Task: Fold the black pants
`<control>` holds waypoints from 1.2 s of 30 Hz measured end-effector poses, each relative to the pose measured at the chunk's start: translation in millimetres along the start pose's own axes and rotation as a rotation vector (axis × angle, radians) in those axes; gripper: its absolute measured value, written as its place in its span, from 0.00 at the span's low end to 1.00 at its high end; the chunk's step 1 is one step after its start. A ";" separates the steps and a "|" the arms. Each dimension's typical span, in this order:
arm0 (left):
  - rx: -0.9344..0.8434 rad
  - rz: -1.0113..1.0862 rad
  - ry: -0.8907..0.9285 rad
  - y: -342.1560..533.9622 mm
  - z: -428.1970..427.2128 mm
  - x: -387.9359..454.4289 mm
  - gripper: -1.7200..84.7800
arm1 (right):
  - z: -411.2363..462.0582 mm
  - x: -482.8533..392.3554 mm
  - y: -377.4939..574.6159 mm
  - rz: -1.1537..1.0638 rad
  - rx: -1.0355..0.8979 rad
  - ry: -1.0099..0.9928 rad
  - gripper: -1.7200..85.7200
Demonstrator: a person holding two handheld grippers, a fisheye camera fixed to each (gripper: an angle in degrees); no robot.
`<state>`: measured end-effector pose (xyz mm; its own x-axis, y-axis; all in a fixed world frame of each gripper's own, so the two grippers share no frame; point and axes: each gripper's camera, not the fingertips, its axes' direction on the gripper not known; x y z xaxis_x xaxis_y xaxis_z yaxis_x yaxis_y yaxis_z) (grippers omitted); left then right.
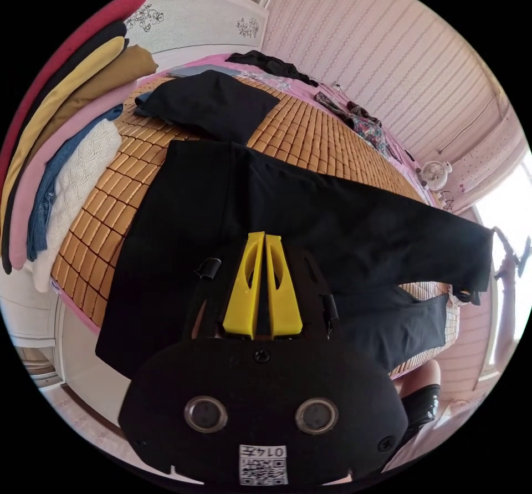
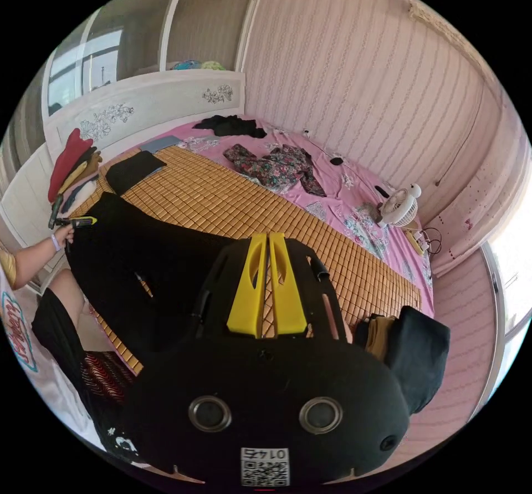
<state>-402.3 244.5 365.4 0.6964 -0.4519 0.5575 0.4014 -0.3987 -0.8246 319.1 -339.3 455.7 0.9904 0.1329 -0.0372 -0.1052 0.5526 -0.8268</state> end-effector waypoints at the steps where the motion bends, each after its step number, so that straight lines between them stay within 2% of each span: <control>1: 0.023 0.002 0.041 -0.8 -10.0 0.7 0.01 | 13.2 0.5 -0.4 0.001 -0.023 0.050 0.02; 3: 0.038 0.022 0.084 -2.5 -22.2 3.4 0.01 | 68.4 7.5 4.8 0.076 -0.170 0.221 0.02; 5: 0.048 0.064 0.101 -4.2 -33.3 10.6 0.01 | 93.8 8.3 15.5 0.112 -0.238 0.267 0.02; 8: 0.029 0.130 0.118 -8.3 -33.3 23.9 0.01 | 110.5 4.1 44.4 0.164 -0.221 0.195 0.05; 11: -0.006 0.185 0.108 -15.7 -19.7 40.9 0.01 | 132.7 7.7 78.9 0.207 -0.292 0.050 0.09; 14: -0.031 0.219 0.130 -25.1 -0.6 63.5 0.01 | 156.0 18.9 110.7 0.281 -0.402 0.021 0.12; 16: -0.038 0.251 0.117 -30.0 11.4 80.6 0.01 | 164.3 30.0 129.3 0.368 -0.424 -0.006 0.10; 18: -0.045 0.283 0.096 -32.9 25.1 95.9 0.01 | 176.9 42.5 147.3 0.464 -0.438 -0.157 0.08; 19: -0.077 0.304 0.096 -35.2 36.6 103.8 0.01 | 176.6 47.1 147.9 0.498 -0.426 -0.162 0.08; 23: -0.146 0.306 0.107 -42.5 53.1 116.9 0.01 | 157.2 45.6 116.2 0.332 -0.218 -0.445 0.04; 27: -0.147 0.344 0.082 -42.4 48.3 130.3 0.01 | 146.9 -7.7 110.3 0.144 -0.245 -0.691 0.06; 32: -0.164 0.375 0.054 -42.0 52.9 144.0 0.01 | 124.8 -32.1 142.2 0.036 -0.293 -0.552 0.08; 36: -0.166 0.345 0.074 -45.2 61.9 153.1 0.01 | 116.5 6.2 151.3 0.145 -0.250 -0.490 0.12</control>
<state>-277.0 242.7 482.1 0.7266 -0.6357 0.2606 0.0451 -0.3344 -0.9414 298.9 -159.0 395.8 0.8041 0.5919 0.0555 -0.1533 0.2966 -0.9426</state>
